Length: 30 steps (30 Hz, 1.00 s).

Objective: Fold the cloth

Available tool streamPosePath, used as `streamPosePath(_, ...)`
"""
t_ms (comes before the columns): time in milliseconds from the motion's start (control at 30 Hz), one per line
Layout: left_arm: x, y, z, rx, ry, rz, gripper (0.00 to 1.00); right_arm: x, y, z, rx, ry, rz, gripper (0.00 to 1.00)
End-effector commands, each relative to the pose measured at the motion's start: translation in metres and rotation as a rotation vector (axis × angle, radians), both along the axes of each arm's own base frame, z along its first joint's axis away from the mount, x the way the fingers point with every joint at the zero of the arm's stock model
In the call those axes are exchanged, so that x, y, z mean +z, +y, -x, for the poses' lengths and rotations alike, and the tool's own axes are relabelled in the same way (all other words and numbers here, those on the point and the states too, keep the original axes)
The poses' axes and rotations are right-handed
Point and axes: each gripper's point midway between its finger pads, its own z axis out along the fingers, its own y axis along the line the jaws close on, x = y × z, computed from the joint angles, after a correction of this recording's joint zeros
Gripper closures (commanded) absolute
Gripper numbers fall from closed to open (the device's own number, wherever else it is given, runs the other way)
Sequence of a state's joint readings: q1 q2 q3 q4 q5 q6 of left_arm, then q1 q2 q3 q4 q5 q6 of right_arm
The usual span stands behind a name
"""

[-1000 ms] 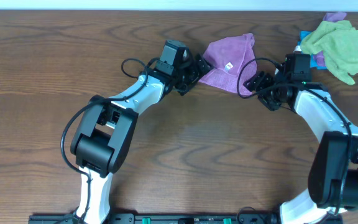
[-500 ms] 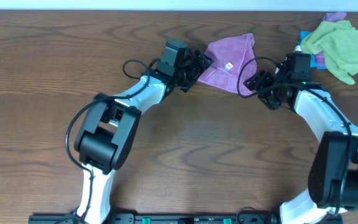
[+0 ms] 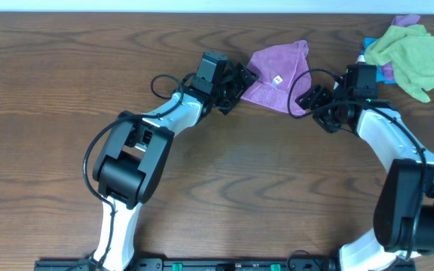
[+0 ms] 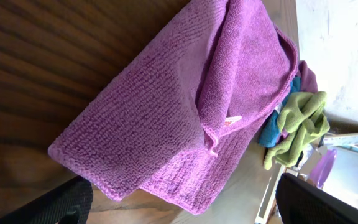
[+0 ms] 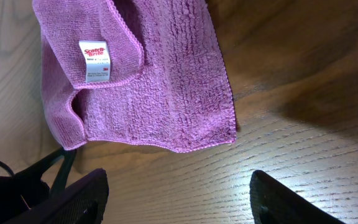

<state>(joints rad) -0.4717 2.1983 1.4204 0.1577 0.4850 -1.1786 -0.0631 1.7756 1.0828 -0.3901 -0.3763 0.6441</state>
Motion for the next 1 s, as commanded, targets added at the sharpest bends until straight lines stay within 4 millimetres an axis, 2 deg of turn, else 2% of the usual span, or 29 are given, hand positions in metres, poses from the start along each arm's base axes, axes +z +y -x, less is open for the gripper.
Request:
streamPosePath(0,0.003,-0.002,-0.006,0.024,-0.023,-0.015,0.04,-0.006,0.003,0.002,-0.006,0.018,-0.002,0.27)
streamPosePath(533,-0.002,0.007,-0.018,0.136,-0.070,-0.101,0.01,-0.005,0.006,0.002,0.005,0.016,-0.022,0.27)
streamPosePath(733,0.001,0.004,-0.023,0.160,-0.085,-0.082,0.00,-0.005,0.006,0.002,0.005,0.016,-0.022,0.28)
streamPosePath(967,-0.022,-0.010,-0.019,0.148,-0.012,0.007,0.01,-0.005,0.006,0.002,0.005,0.017,-0.022,0.28)
